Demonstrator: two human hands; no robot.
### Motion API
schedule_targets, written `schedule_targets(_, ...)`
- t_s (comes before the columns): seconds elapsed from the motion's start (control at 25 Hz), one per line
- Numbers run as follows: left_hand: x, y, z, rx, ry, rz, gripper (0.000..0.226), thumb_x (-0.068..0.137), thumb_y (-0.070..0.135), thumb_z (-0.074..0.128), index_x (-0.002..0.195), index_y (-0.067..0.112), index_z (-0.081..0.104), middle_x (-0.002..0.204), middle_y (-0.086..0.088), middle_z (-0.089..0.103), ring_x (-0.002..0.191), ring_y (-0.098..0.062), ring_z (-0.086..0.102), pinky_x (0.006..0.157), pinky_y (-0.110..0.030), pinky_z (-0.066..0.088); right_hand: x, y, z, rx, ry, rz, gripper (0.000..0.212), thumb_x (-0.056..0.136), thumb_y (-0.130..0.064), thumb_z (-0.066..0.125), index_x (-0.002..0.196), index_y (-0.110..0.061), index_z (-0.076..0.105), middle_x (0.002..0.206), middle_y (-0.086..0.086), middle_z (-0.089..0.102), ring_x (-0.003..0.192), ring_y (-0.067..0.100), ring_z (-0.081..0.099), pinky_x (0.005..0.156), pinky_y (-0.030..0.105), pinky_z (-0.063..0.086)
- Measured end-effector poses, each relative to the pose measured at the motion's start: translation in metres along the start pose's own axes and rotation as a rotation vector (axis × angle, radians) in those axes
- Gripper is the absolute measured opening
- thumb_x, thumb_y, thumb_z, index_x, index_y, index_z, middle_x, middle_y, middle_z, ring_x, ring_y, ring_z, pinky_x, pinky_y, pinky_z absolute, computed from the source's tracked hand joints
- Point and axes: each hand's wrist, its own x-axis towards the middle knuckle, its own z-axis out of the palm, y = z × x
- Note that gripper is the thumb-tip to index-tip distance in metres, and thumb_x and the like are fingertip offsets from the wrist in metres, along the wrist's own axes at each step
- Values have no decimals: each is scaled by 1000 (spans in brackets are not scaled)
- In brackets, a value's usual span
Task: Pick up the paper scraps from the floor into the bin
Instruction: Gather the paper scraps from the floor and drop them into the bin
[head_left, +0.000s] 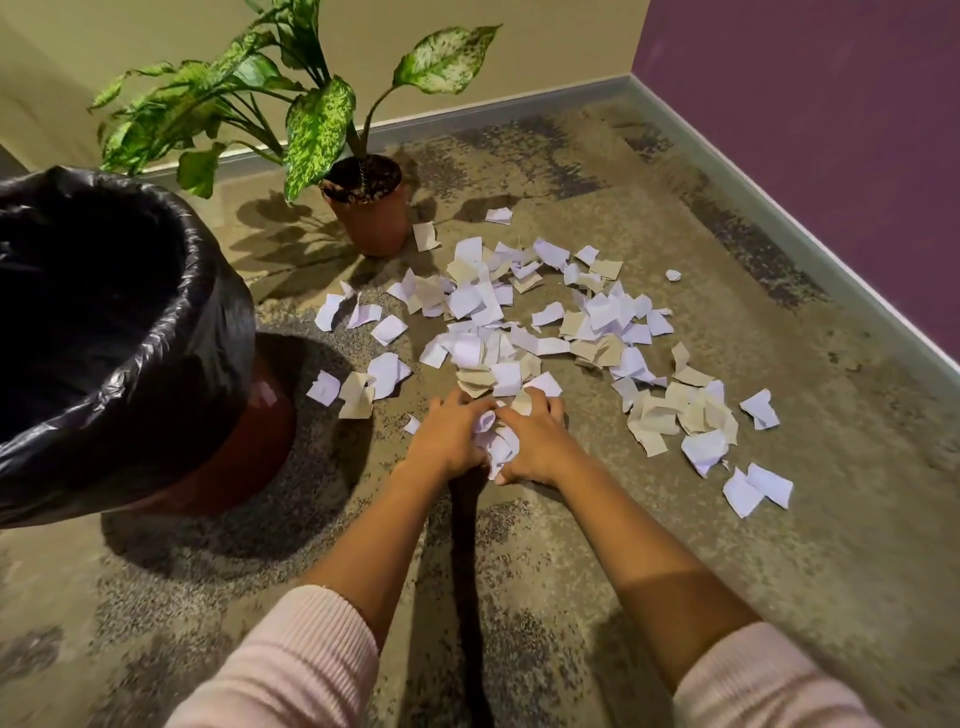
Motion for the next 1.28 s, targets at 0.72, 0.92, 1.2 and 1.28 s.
schedule_targets(0.72,-34,-2,-30,-242,253,-74,51,63,-7,70,109,14,66,110,-8,62,102,-32,59,80,-41,53,-22,-16,-31,450,307,193,29,82,-1,60,86,-26,73,88,3,71,68,18,60,60,25,47)
schedule_targets(0.92,-51,-6,-60,-217,351,-62,29,70,-4,62,93,12,60,102,-10,60,96,-34,57,70,-36,46,-35,-31,-59,577,398,242,26,83,3,59,76,-19,72,92,10,71,74,22,62,60,24,48)
schedule_targets(1.2,-71,0,-107,-216,462,-84,19,77,-5,55,92,7,55,101,-13,56,95,-35,55,65,-35,38,-52,-66,-93,574,471,198,34,79,5,54,78,-24,70,88,4,68,56,15,54,45,19,39)
schedule_targets(1.28,-76,2,-123,-226,499,-70,19,76,-6,55,91,7,55,100,-13,56,94,-34,54,64,-34,36,-54,-78,-105,575,485,186,31,81,3,55,81,-24,71,86,4,67,55,15,53,43,19,37)
